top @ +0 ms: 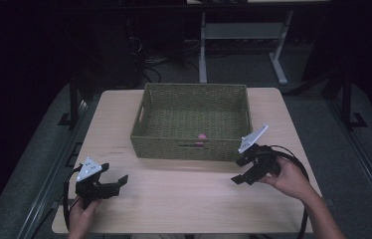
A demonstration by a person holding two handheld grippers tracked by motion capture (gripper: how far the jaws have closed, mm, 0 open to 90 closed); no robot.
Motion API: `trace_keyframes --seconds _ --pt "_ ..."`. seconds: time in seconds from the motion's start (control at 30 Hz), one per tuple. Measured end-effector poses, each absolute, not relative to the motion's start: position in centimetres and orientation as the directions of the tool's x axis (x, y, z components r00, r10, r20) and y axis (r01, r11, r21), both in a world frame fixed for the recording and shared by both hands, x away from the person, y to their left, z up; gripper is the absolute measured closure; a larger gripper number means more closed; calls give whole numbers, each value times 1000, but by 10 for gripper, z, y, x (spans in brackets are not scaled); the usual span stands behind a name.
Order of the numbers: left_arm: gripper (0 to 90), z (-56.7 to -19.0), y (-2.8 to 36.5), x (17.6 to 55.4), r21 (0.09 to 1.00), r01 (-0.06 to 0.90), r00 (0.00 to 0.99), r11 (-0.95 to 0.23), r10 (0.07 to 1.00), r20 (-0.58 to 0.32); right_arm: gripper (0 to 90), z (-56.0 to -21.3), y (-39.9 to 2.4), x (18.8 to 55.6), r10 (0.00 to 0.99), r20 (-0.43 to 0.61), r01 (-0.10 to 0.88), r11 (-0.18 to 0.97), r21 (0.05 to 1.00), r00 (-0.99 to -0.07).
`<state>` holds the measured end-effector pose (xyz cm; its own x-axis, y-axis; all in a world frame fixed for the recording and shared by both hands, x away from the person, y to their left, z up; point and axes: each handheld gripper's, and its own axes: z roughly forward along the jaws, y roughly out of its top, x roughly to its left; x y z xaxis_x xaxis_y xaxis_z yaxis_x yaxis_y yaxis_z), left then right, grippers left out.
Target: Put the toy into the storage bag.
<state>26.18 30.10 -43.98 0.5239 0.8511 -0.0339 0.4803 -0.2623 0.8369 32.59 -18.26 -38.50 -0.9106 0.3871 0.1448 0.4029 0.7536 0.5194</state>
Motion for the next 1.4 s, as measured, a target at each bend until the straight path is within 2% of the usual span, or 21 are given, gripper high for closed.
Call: trace_keyframes --seconds 1.4 --pt "134 -440 298 261 838 476 527 -268 850 -27 305 -434 -254 297 538 195 548 640 539 -820"
